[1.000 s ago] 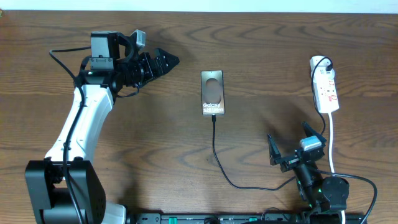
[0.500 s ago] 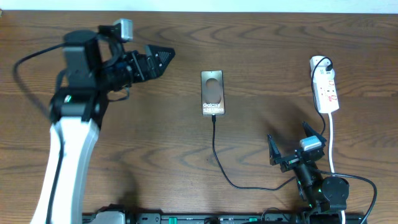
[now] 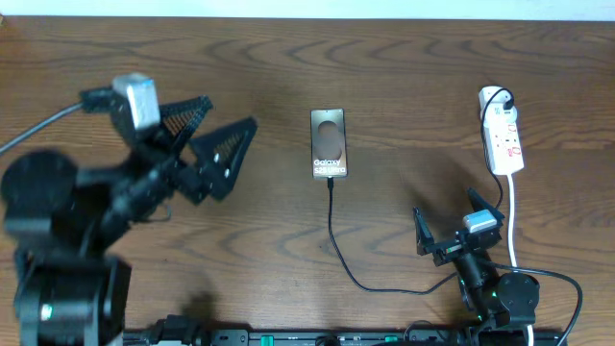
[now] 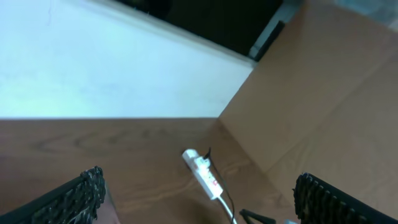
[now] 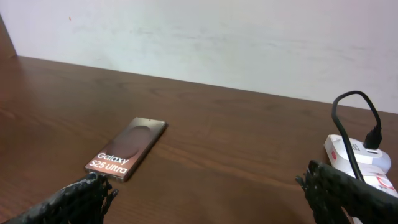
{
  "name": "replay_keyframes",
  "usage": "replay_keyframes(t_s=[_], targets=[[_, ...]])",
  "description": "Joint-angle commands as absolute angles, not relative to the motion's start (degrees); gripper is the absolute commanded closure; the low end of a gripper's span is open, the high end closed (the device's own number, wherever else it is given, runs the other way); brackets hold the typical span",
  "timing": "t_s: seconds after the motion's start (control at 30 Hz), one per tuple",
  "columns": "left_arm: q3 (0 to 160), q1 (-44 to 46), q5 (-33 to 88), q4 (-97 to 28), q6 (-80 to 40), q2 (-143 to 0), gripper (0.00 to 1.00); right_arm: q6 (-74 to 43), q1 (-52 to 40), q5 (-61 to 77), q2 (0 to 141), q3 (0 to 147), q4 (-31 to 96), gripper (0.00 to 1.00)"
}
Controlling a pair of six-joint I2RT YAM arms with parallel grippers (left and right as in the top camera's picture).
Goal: Plug charger to phone and switch on socket
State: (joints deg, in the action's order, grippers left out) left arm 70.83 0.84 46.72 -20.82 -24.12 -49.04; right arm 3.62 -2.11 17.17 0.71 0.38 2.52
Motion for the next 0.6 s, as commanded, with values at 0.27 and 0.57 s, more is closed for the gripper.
replay_keyframes(t_s=[0.27,0.57], targets=[[70.83,0.67,45.12,-36.86,-19.59,-33.91,0.02,4.36,-1.91,17.52,0.34,0.32,2.81,0.01],[57.14,0.67,32.03,-47.51,-17.56,-14.13,0.02,4.36,-1.91,17.52,0.34,0.32,2.81,0.01]])
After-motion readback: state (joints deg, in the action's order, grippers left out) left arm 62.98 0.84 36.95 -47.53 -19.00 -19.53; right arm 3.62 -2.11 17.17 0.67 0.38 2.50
